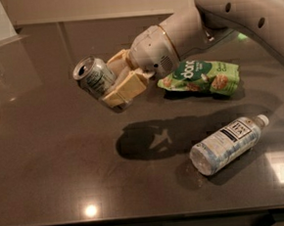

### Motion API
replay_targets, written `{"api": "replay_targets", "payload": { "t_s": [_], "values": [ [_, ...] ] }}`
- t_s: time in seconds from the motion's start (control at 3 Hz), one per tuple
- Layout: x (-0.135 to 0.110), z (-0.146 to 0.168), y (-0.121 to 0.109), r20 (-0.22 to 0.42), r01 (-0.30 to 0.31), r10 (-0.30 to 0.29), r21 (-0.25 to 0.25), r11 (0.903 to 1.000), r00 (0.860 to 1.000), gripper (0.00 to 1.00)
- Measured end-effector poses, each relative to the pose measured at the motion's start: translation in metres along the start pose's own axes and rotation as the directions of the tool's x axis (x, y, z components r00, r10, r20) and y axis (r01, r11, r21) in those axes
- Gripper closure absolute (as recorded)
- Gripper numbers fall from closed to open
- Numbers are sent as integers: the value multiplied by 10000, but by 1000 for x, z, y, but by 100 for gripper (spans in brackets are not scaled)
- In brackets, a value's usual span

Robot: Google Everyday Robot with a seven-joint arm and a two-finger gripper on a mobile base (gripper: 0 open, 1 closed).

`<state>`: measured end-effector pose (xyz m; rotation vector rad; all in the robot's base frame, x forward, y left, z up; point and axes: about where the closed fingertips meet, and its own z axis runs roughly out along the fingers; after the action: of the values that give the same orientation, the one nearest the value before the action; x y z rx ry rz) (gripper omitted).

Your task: Place 7up can upright

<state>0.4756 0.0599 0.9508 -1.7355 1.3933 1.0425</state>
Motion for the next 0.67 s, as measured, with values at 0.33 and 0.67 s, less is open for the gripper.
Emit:
{"api": "replay_targets", "payload": {
  "t_s": [0.33, 0.67],
  "values": [
    [4, 3, 0, 887, -117, 103, 151, 9998, 9960, 100],
    [9, 3, -2, 1548, -145, 102, 269, 9995, 9879, 100]
  ]
}}
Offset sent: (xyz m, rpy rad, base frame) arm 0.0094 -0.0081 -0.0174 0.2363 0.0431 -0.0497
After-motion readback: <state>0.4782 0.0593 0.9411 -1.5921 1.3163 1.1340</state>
